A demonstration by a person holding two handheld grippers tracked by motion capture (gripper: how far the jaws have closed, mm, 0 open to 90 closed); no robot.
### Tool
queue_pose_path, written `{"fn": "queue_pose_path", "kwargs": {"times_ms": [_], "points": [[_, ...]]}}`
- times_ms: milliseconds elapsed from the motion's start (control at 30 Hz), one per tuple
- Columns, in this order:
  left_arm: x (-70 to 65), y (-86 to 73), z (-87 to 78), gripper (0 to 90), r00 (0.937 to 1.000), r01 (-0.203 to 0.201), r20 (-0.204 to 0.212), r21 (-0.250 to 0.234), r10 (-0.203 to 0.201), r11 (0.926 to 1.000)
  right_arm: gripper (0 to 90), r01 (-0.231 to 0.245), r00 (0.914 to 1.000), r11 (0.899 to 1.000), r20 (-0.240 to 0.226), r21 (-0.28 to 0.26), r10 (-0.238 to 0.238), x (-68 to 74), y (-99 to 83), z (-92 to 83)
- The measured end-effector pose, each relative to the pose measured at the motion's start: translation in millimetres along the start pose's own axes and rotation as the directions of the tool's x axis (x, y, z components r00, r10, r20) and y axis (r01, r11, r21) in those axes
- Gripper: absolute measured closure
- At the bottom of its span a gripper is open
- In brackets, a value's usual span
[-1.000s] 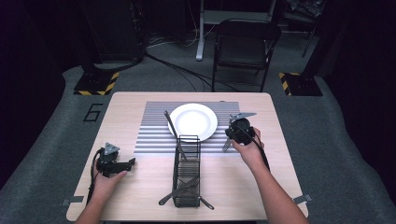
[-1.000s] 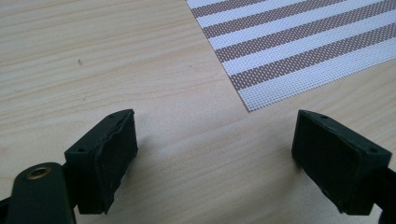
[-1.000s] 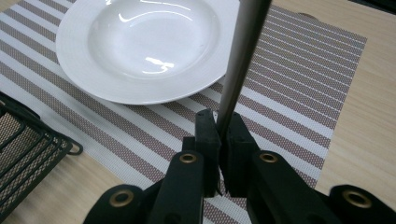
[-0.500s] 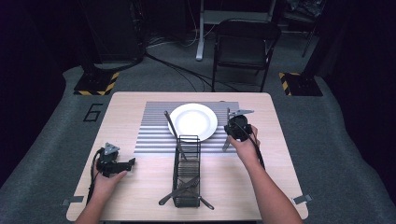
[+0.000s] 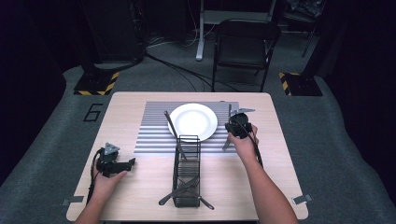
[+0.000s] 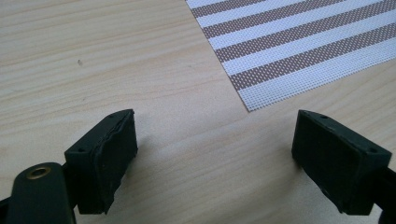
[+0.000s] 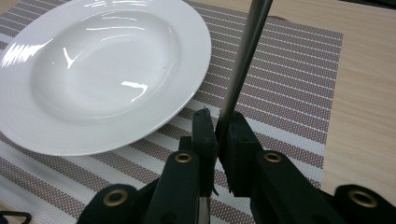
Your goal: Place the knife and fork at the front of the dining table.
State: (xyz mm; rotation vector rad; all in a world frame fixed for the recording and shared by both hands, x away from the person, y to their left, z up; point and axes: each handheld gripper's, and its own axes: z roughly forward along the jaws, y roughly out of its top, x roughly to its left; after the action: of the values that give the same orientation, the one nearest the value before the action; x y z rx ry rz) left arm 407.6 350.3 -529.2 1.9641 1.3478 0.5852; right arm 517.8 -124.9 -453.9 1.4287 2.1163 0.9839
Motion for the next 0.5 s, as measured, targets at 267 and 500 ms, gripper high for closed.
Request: {"fn": "queue_pose_path", "kwargs": {"times_ms": [267, 500], "points": [[-0.1, 0.0, 0.0, 13.9, 1.0, -0.001, 0.002, 0.0, 0.001, 1.0, 83.1, -0.079, 0.9968, 0.997, -0.012, 0.013, 0.079, -11.8, -1.5, 9.0], [-0.1, 0.0, 0.0, 13.9, 1.0, -0.002, 0.003, 0.001, 0.002, 1.0, 83.2, -0.112, 0.9936, 0.994, -0.013, 0.019, 0.112, -19.7, -1.2, 17.9]]}}
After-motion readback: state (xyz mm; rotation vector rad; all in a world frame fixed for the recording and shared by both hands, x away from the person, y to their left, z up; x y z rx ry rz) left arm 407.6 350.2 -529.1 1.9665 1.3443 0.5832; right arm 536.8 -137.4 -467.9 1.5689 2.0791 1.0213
